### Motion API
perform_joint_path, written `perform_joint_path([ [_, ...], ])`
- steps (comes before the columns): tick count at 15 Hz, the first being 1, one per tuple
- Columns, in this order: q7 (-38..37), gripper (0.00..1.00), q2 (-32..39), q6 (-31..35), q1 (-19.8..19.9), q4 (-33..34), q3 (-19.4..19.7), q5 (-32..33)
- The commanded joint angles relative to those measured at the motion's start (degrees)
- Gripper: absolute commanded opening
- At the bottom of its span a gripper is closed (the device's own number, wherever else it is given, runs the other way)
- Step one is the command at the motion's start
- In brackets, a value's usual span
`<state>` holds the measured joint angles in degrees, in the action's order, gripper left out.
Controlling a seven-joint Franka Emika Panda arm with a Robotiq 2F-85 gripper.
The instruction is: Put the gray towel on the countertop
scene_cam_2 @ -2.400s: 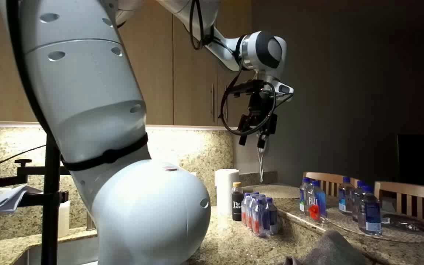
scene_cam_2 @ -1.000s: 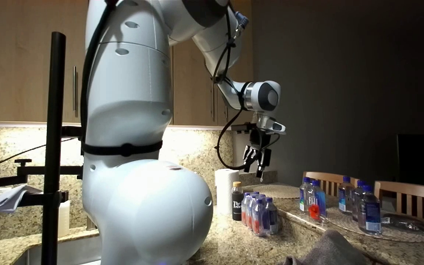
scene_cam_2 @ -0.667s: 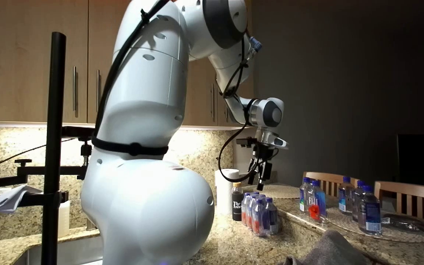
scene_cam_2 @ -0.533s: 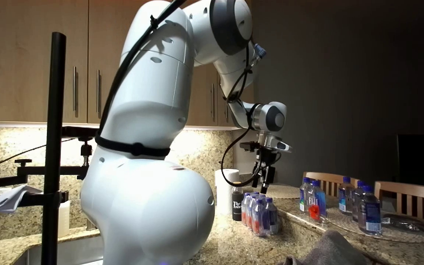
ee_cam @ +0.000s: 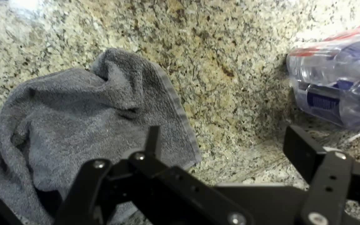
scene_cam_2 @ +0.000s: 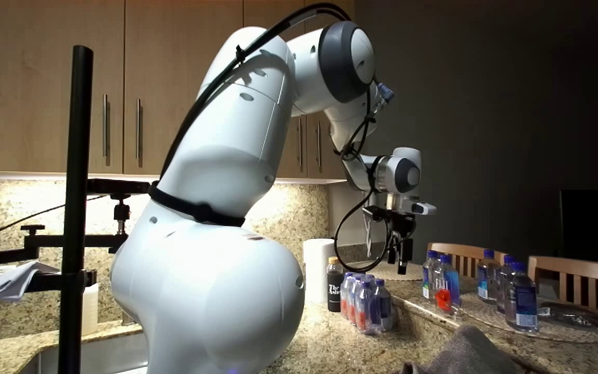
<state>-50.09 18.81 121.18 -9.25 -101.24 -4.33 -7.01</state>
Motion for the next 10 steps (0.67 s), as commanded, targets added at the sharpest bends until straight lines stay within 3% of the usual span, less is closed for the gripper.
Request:
perform_joint_path([
  [1, -0.8, 1.00, 2.0, -4.6, -0.2, 5.1, 2.0, 3.2],
  [6, 4.7, 1.00, 5.1, -15.8, 2.2, 13.8, 4.6, 5.3],
  [10, 7.7, 1.00, 8.7, -16.7, 3.9, 18.7, 6.8, 6.4],
])
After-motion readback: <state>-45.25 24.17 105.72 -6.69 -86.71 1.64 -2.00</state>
